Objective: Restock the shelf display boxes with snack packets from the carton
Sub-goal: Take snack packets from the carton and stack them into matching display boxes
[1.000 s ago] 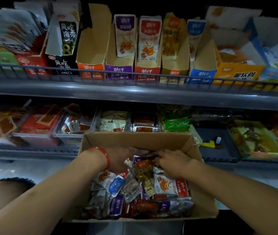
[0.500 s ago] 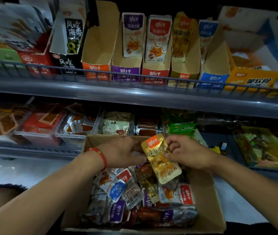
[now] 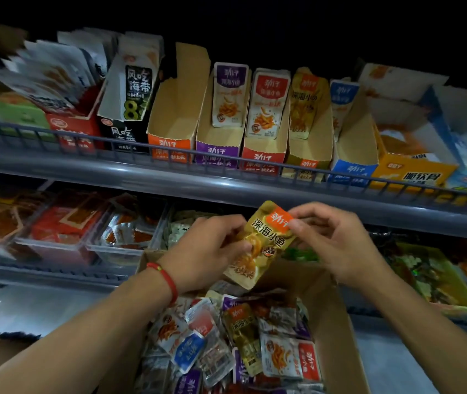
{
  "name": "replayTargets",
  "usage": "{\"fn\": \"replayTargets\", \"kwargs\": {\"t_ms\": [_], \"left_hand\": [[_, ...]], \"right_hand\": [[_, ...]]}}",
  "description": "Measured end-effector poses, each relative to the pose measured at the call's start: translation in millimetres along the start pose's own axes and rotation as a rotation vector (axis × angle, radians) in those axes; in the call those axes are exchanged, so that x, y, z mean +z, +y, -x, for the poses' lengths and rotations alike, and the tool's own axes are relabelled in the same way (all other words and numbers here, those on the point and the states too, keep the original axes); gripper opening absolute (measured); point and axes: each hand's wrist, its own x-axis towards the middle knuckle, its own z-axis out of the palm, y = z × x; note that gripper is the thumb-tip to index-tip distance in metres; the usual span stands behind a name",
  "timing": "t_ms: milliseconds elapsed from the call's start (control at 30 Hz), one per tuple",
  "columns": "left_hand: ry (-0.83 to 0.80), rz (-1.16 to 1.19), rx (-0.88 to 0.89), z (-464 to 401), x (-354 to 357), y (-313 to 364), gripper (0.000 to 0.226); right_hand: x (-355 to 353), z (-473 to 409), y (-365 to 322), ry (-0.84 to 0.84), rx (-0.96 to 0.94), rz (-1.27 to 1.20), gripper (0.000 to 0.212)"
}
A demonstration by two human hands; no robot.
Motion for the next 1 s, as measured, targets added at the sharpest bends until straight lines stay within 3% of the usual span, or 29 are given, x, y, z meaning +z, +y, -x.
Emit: {"fn": "replayTargets", "kwargs": {"t_ms": [167,267,467,667,800,1000], "left_hand": [[0.237,-0.015,0.122,-1,-9,4,0.02],[0.433,-0.201,0.174,-8,-19,-1,0.034],[0.479,-0.492,0.194,-27,-26,-5,0.054],[0.471,-0.533,0.146,-32,-33,-8,0.062],[0.497,-0.534,0.129,-32,-38,-10,0.064],[0.528,-0.524,0.124,-36,-47,-13,0.068]], "right_hand": [[-34,-14,-28,0.204,-0.16,0.301,0.011],[-73,-38,-59,0.421,-0.326,0.418,0.01],[-132,-117,-95,0.683,-0.46,0.691,0.027],[-130,-173,-84,0.63,-0.383,0.895,0.027],[-120,-192,-76,0.606,-0.27,0.891,0.025],[-100,-205,-50,0.429,-0.161,0.85,0.027]]}}
